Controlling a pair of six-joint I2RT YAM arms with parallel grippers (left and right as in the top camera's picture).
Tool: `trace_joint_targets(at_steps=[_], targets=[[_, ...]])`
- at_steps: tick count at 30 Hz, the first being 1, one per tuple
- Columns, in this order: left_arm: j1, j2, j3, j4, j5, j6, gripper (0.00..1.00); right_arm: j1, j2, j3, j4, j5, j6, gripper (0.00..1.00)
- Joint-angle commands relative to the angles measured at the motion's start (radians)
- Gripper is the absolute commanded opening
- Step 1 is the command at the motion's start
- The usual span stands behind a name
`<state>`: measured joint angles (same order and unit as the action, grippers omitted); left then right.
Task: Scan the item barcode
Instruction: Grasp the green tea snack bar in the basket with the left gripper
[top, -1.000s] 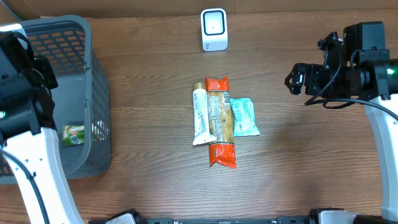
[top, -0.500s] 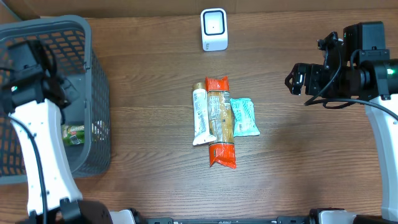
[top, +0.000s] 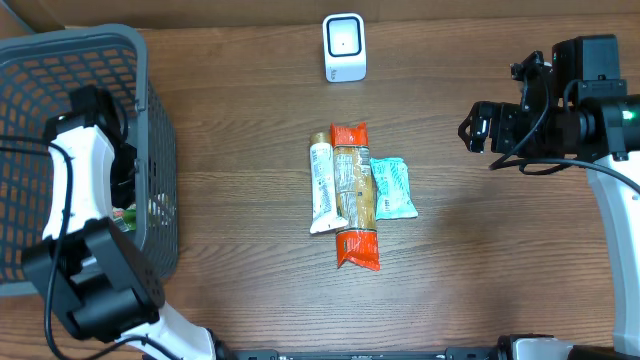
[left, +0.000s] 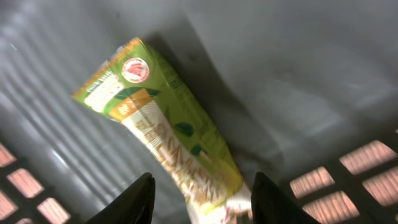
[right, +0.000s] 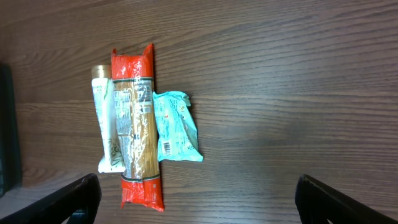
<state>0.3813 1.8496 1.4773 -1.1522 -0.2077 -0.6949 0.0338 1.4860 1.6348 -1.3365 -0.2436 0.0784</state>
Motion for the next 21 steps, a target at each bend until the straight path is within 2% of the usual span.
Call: trace_joint_targets(at_steps=[1,11,12,13,14,15,18,21], targets=[[0.001,0.056,-0.024,0.005,0.025,-0.127,0.44,0.005,0.002,0.0,-0.001,0.007,-0.001,1.0],[0.003,0.12,-0.149,0.113,0.014,-0.154,0.47,0.005,0.003,0.0,0.008,0.007,-0.001,1.0],[0.002,0.124,-0.164,0.128,0.014,-0.154,0.43,0.005,0.003,0.0,0.009,0.007,-0.001,1.0],[0.002,0.125,-0.179,0.143,0.014,-0.146,0.34,0.005,0.003,0.0,0.01,0.007,-0.001,1.0],[0.002,0.125,-0.195,0.157,0.013,-0.138,0.21,0.005,0.003,0.0,0.011,0.006,-0.001,1.0],[0.002,0.125,-0.205,0.167,0.01,-0.129,0.04,0.005,0.003,0.0,0.011,0.006,-0.001,1.0],[0.002,0.125,-0.212,0.169,-0.013,-0.095,0.04,0.005,0.003,0.0,0.011,0.007,-0.001,1.0],[0.006,0.123,-0.19,0.16,-0.012,0.002,0.04,0.005,0.003,0.0,0.011,0.006,-0.001,1.0]])
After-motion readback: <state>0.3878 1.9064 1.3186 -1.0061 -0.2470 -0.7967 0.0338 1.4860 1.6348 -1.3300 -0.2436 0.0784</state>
